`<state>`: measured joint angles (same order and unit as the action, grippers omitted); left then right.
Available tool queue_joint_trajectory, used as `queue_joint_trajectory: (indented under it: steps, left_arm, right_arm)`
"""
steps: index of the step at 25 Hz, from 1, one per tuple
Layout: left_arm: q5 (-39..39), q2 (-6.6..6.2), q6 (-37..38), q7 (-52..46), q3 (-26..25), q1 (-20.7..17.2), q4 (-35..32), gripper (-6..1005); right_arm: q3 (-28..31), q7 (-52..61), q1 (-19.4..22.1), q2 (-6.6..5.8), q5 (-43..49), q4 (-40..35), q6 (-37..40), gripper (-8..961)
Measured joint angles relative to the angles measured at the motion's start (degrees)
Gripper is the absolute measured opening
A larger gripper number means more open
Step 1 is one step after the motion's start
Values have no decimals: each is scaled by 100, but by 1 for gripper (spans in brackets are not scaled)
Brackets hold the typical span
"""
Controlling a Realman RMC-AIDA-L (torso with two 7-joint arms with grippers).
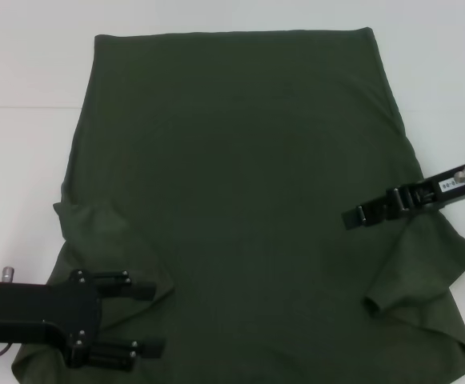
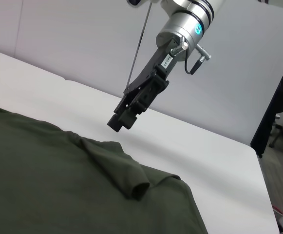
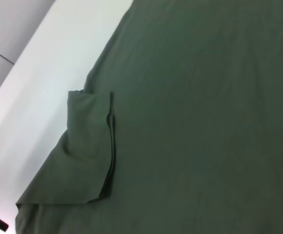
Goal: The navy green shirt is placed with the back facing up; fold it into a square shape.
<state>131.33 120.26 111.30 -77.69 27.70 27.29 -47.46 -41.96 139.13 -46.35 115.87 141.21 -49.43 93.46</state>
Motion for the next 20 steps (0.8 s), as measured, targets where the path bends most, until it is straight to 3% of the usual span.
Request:
queue_joint_trajectory:
  steps: [6, 9, 11, 15, 20]
  left_arm:
    - [-46, -1, 14, -5, -31, 3, 0, 842]
    - [-46, -2, 18, -51, -16, 4, 0, 841]
    - [-46, -2, 16, -75, -10, 8, 0, 841]
    - [-46, -1, 14, -79, 1, 32, 1, 841]
    - [-31, 4, 17, -79, 7, 55, 8, 841]
  right_arm:
    - [435, 163, 415, -127, -26, 25, -83, 552]
    - [640, 426, 673, -312, -10, 104, -199, 647]
    - [661, 659, 817, -497, 5, 200, -273, 711]
    - [633, 958, 924, -738, 72, 355, -335, 707]
    - [633, 1262, 859, -794, 672, 371, -521, 703]
